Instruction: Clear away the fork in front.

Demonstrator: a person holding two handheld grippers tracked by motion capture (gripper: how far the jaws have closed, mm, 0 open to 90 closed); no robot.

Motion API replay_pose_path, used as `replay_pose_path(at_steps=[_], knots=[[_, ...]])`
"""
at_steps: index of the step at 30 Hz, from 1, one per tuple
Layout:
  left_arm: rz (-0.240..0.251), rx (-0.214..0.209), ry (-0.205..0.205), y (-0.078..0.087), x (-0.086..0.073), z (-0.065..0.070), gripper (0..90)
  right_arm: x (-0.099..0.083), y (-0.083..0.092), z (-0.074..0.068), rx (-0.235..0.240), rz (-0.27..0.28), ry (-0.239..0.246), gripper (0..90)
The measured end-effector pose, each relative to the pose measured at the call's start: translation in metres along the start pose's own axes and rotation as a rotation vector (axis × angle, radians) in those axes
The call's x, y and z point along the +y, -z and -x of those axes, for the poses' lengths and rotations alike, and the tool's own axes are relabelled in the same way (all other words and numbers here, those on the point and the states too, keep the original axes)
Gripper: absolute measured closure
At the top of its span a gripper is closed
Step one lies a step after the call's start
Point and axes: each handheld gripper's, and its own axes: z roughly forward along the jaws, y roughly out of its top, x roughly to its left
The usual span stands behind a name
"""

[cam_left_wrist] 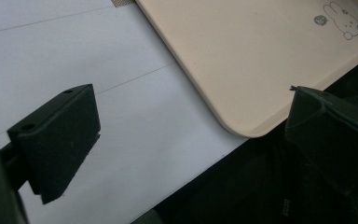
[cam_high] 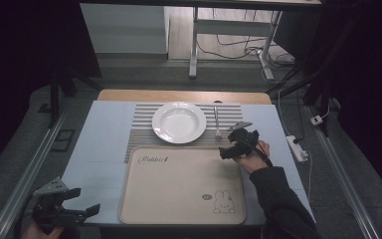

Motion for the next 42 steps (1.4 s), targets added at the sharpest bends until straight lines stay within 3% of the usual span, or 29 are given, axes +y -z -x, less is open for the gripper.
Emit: replay_pose_path(at_steps=[13, 18, 23, 29, 32, 35, 42], knots=[[-0.004, -0.003, -0.002, 0.000, 0.000, 0.000, 3.3, 0.019, -0.043, 0.004, -0.034, -0.028, 0.044, 1.7], [-0.007, -0.002, -0.005, 0.000, 0.000, 0.000, 3.3, 0.024, -0.053, 0.000, -0.029, -0.028, 0.102, 18.5], [-0.007, -0.003, -0.004, 0.000, 0.000, 0.000, 3.4, 0.027, -0.057, -0.007, -0.017, -0.046, 0.174, 44.1], [-0.010, -0.002, -0.006, 0.000, 0.000, 0.000, 3.4, 0.030, -0.062, -0.013, -0.002, -0.070, 0.212, 65.6], [-0.010, 0.000, -0.007, 0.000, -0.001, 0.001, 3.4, 0.031, -0.062, -0.014, -0.028, -0.071, 0.234, 73.3], [-0.012, 0.000, -0.007, 0.000, 0.000, 0.001, 3.4, 0.030, -0.058, -0.017, -0.077, -0.065, 0.309, 87.5], [-0.010, 0.002, -0.004, 0.000, 0.000, 0.001, 3.4, 0.027, -0.056, -0.009, -0.068, -0.073, 0.255, 89.7]])
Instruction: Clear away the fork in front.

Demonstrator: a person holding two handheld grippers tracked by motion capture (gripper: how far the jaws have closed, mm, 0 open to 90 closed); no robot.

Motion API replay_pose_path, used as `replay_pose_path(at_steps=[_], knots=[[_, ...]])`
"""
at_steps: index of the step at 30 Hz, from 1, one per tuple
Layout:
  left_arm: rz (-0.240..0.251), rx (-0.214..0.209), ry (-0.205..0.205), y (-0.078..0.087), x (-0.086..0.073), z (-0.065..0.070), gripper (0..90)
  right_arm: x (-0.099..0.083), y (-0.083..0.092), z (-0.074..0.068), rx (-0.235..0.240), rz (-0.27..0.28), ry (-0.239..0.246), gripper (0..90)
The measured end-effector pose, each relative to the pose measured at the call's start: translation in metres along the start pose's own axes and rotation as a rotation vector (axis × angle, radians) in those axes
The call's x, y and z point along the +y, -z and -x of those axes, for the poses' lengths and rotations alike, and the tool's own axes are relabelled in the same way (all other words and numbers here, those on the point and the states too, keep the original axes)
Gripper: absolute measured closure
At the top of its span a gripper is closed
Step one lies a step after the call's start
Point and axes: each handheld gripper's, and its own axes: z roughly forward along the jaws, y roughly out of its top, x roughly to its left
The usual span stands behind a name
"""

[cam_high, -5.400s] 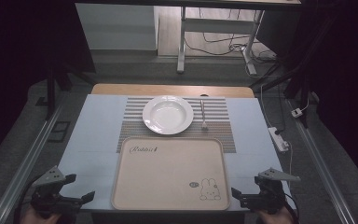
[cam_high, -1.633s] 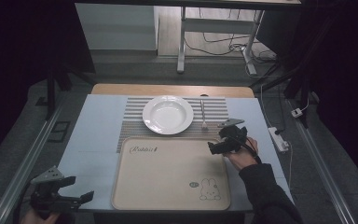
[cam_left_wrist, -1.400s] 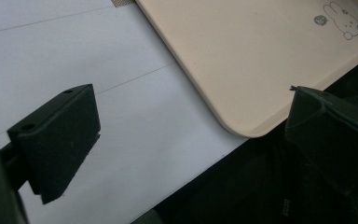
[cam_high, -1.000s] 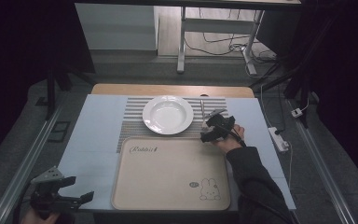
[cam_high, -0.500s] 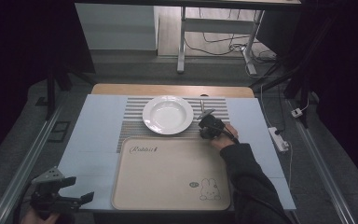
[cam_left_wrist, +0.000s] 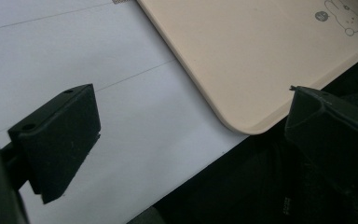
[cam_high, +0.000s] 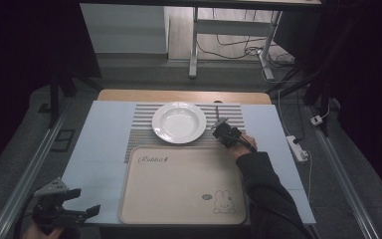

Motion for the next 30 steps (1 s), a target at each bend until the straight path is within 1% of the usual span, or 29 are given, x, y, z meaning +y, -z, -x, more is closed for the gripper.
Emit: replay_pose_path(at_steps=[4, 8, 9, 10, 13, 14, 15, 17, 18, 19, 21, 23, 24, 25, 26, 27, 30], knots=[[0.007, -0.001, 0.005, 0.001, 0.000, 0.000, 3.4, 0.000, 0.007, 0.004, 0.018, 0.022, -0.039, 89.9], [0.012, 0.000, 0.011, 0.001, -0.001, -0.001, 2.8, -0.001, 0.017, 0.007, 0.018, 0.048, -0.052, 89.8], [0.013, 0.001, 0.012, 0.001, -0.001, -0.001, 2.8, -0.001, 0.017, 0.007, 0.018, 0.048, -0.052, 89.8], [0.013, 0.004, 0.013, 0.001, -0.001, -0.001, 2.2, -0.002, 0.026, 0.009, 0.030, 0.068, -0.070, 89.9], [0.013, 0.006, 0.012, 0.001, -0.001, -0.001, 1.8, -0.004, 0.036, 0.010, 0.046, 0.089, -0.085, 89.8], [0.013, 0.006, 0.012, 0.001, -0.001, -0.001, 1.5, -0.004, 0.036, 0.010, 0.046, 0.089, -0.085, 89.8], [0.014, 0.006, 0.012, 0.001, -0.001, -0.001, 1.5, -0.006, 0.043, 0.011, 0.062, 0.103, -0.092, 89.8], [0.015, 0.007, 0.010, 0.002, -0.001, 0.000, 1.1, -0.009, 0.049, 0.012, 0.076, 0.122, -0.110, 89.8], [0.015, 0.007, 0.010, 0.002, -0.001, 0.000, 0.9, -0.009, 0.049, 0.012, 0.076, 0.122, -0.110, 89.8], [0.015, 0.007, 0.008, 0.002, -0.001, 0.000, 0.8, -0.011, 0.055, 0.012, 0.098, 0.137, -0.116, 89.8], [0.018, 0.003, 0.002, 0.002, -0.001, 0.000, 0.6, -0.013, 0.061, 0.012, 0.117, 0.148, -0.128, 89.8], [0.019, 0.001, -0.011, 0.002, -0.001, 0.001, 0.7, -0.015, 0.067, 0.011, 0.133, 0.161, -0.134, 89.8], [0.019, 0.001, -0.011, 0.002, -0.001, 0.001, 0.7, -0.016, 0.070, 0.011, 0.140, 0.168, -0.137, 89.8], [0.018, 0.001, -0.021, 0.002, 0.000, 0.002, 0.7, -0.017, 0.073, 0.010, 0.147, 0.178, -0.138, 89.9], [0.017, 0.006, -0.041, 0.001, 0.000, 0.005, 0.7, -0.018, 0.077, 0.009, 0.152, 0.183, -0.140, 89.8], [0.018, 0.007, -0.049, 0.001, 0.000, 0.006, 0.6, -0.019, 0.080, 0.008, 0.160, 0.193, -0.143, 89.8], [0.029, -0.001, -0.051, 0.001, 0.001, 0.007, 0.0, -0.025, 0.089, 0.005, 0.178, 0.212, -0.146, 89.8]])
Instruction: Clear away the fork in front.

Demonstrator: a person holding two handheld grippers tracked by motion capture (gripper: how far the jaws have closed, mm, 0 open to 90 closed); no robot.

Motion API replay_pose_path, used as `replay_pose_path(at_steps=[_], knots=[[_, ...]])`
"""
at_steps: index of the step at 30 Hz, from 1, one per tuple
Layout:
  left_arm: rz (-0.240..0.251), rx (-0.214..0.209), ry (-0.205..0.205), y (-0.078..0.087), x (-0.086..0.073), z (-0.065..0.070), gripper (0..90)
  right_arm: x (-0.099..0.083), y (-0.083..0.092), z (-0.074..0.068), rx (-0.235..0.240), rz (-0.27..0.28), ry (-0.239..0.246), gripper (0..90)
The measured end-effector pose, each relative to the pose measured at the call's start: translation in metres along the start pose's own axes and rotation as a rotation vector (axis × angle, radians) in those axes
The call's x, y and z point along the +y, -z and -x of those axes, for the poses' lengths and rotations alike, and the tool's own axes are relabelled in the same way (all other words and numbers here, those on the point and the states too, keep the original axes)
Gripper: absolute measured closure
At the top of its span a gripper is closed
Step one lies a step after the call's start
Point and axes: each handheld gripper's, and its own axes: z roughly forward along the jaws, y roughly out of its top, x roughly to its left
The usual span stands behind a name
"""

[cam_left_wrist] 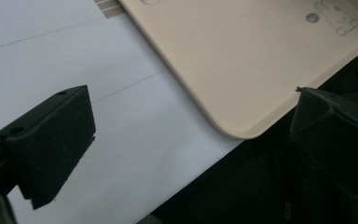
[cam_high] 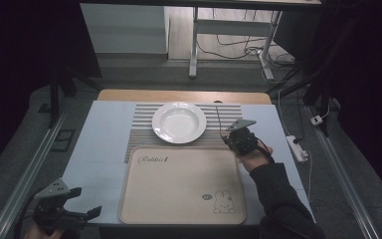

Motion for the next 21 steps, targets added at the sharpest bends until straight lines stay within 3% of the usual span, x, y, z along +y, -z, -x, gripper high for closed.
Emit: replay_pose_path(at_steps=[4, 7, 16, 19, 21], knots=[[0.008, -0.018, 0.004, -0.001, 0.002, 0.001, 0.0, -0.006, 0.016, -0.005, 0.038, 0.026, -0.015, 89.8], [0.007, -0.048, -0.046, -0.005, 0.007, 0.003, 0.4, -0.011, 0.028, -0.010, 0.055, 0.043, -0.015, 89.8], [-0.007, -0.121, -0.092, -0.019, 0.020, 0.008, 0.0, -0.028, 0.056, -0.028, 0.144, 0.072, -0.015, 89.8], [-0.009, -0.131, -0.106, -0.022, 0.023, 0.009, 0.0, -0.032, 0.062, -0.032, 0.151, 0.071, -0.011, 89.8], [-0.011, -0.136, -0.117, -0.026, 0.026, 0.010, 0.0, -0.037, 0.069, -0.039, 0.184, 0.079, -0.003, 89.7]])
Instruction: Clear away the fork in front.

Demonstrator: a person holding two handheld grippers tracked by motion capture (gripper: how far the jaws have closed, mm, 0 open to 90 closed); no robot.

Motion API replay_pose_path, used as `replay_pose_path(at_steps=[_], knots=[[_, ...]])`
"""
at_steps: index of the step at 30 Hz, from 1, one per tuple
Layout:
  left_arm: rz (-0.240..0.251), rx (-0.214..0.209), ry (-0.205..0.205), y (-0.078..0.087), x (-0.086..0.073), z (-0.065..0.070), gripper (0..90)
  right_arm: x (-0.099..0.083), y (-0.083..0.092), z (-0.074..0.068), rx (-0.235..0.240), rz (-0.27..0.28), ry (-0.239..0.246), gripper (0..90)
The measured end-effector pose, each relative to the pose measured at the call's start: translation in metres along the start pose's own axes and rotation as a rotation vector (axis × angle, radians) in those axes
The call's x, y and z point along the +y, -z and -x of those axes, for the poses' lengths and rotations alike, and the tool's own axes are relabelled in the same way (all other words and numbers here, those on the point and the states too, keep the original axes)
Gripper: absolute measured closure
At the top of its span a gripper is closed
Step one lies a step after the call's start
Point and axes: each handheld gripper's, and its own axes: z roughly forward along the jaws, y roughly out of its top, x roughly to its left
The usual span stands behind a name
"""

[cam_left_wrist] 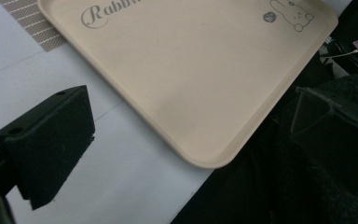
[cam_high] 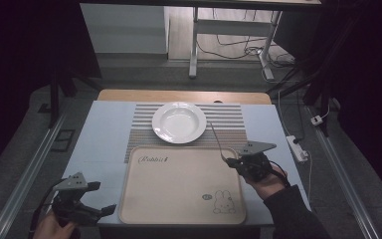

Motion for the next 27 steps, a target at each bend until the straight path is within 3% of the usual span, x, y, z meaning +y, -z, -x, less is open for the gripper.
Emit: replay_pose_path(at_steps=[6, 13, 15, 27], knots=[[0.000, 0.003, -0.031, -0.005, 0.011, 0.000, 0.0, -0.009, 0.009, -0.015, 0.056, 0.000, 0.017, 89.8], [-0.027, -0.031, -0.076, -0.017, 0.027, -0.001, 0.0, -0.016, 0.014, -0.031, 0.120, -0.006, 0.027, 89.7], [-0.051, -0.029, -0.105, -0.022, 0.036, -0.001, 0.0, -0.017, 0.015, -0.035, 0.140, -0.007, 0.037, 89.7], [-0.098, -0.060, -0.183, -0.047, 0.064, 0.006, 0.0, -0.019, 0.012, -0.059, 0.249, -0.014, 0.056, 89.7]])
